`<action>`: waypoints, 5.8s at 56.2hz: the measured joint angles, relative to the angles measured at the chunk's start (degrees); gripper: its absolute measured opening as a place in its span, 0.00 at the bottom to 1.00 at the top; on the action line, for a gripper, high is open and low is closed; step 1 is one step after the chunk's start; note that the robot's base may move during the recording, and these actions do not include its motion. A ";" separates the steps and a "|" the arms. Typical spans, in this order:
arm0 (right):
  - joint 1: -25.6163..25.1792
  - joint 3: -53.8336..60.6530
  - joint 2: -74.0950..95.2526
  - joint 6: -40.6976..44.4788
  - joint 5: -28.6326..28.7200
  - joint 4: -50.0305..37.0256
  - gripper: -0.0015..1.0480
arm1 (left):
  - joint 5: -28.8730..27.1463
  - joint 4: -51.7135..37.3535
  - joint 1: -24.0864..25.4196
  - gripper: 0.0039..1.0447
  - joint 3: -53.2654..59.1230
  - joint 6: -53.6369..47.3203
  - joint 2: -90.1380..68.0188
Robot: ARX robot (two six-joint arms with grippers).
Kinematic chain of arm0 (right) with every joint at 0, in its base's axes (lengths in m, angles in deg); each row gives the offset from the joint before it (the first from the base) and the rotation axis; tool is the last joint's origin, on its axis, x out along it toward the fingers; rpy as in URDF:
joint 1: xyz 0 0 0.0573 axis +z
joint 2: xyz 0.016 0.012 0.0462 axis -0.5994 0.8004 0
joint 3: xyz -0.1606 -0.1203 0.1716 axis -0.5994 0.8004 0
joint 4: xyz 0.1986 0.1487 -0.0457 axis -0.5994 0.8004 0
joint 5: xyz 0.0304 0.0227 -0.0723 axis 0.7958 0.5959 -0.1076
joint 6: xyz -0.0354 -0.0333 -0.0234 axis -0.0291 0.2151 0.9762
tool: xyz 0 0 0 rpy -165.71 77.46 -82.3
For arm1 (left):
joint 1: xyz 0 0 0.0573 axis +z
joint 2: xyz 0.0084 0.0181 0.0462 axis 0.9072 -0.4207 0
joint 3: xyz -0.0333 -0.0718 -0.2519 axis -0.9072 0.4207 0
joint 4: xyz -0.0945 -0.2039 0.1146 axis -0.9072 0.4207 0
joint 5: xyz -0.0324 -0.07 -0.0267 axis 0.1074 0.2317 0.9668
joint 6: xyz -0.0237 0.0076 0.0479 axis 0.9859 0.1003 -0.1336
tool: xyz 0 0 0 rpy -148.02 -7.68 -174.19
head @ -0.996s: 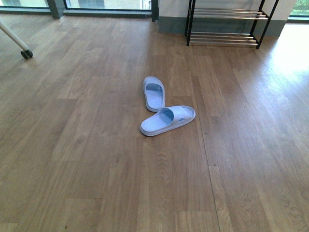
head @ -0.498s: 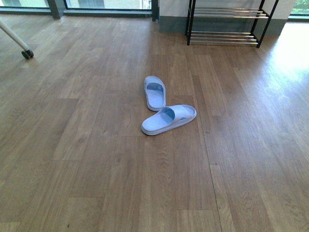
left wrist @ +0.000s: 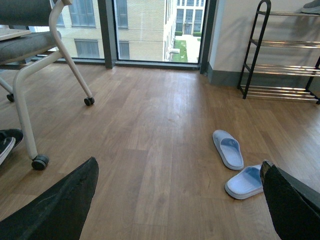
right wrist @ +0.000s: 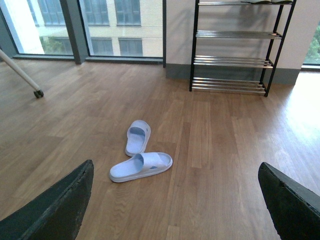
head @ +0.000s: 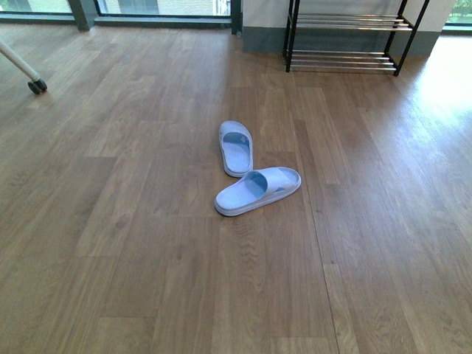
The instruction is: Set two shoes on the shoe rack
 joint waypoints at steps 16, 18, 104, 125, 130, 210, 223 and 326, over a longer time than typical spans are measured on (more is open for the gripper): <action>0.00 0.00 0.00 0.00 -0.02 0.00 0.91 | -0.02 0.00 0.00 0.91 0.00 0.00 0.00; 0.00 0.02 0.00 0.00 -0.02 0.00 0.91 | -0.02 0.00 0.00 0.91 0.00 0.00 0.00; 0.00 0.00 0.04 0.00 -0.22 0.00 0.91 | 0.02 0.02 0.00 0.91 0.00 -0.02 0.00; 0.00 0.00 0.02 0.00 -0.11 0.00 0.91 | -17.11 17.46 -6.43 0.91 -8.98 14.51 -21.20; 0.00 0.00 0.00 0.00 -0.11 0.00 0.91 | -13.97 13.00 -6.69 0.91 -11.39 13.92 -34.56; 0.00 0.00 0.02 0.00 -0.13 0.00 0.91 | 16.90 -2.19 -14.91 0.91 -66.99 -55.71 -144.54; 0.00 0.00 0.02 0.00 -0.13 0.00 0.91 | 15.50 1.11 -15.15 0.91 -77.24 -63.91 -153.85; 0.00 0.00 0.02 0.00 -0.13 0.00 0.91 | 16.46 7.82 -29.59 0.67 -109.18 -60.81 -176.58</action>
